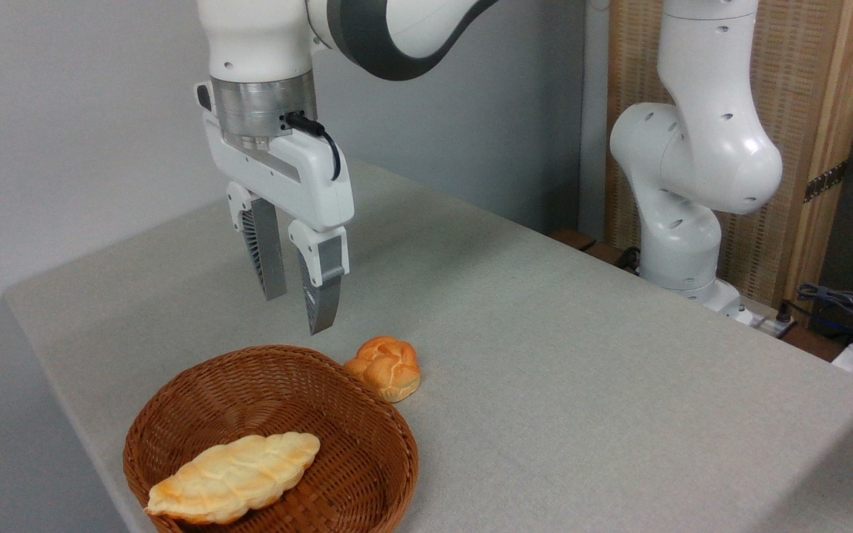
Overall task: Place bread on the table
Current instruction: 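Lower the open gripper down over the braided loaf in the basket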
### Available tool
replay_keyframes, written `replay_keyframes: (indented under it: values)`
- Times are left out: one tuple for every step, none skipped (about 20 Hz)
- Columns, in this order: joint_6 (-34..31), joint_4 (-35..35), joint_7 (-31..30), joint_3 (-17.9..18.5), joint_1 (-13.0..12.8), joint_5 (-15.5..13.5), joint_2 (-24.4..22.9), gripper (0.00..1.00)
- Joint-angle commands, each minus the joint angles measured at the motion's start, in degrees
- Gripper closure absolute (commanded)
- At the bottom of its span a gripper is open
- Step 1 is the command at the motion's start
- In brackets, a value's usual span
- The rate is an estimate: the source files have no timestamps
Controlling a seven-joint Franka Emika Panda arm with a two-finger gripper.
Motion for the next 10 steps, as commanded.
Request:
replay_keyframes:
  values:
    - [0.29,0.51,-3.35,1.40,-0.30,0.85,-0.23,0.00]
    - [0.37,0.51,-3.20,1.67,-0.30,0.85,-0.23,0.00]
    - [0.37,0.51,-3.20,1.67,-0.30,0.93,-0.23,0.00]
    - [0.37,0.51,-3.29,1.67,-0.39,0.93,-0.23,0.00]
    - [0.29,0.51,-3.29,1.67,-0.30,0.93,-0.23,0.00]
    - [0.29,0.51,-3.37,1.67,-0.39,0.93,-0.23,0.00]
    - [0.37,0.51,-3.38,1.67,-0.39,0.93,-0.23,0.00]
    - [0.29,0.51,-3.38,1.67,-0.30,0.93,-0.23,0.00]
    - [0.29,0.51,-3.38,1.76,-0.39,0.93,-0.31,0.00]
    - [0.29,0.51,-3.38,1.93,-0.39,0.93,-0.32,0.00]
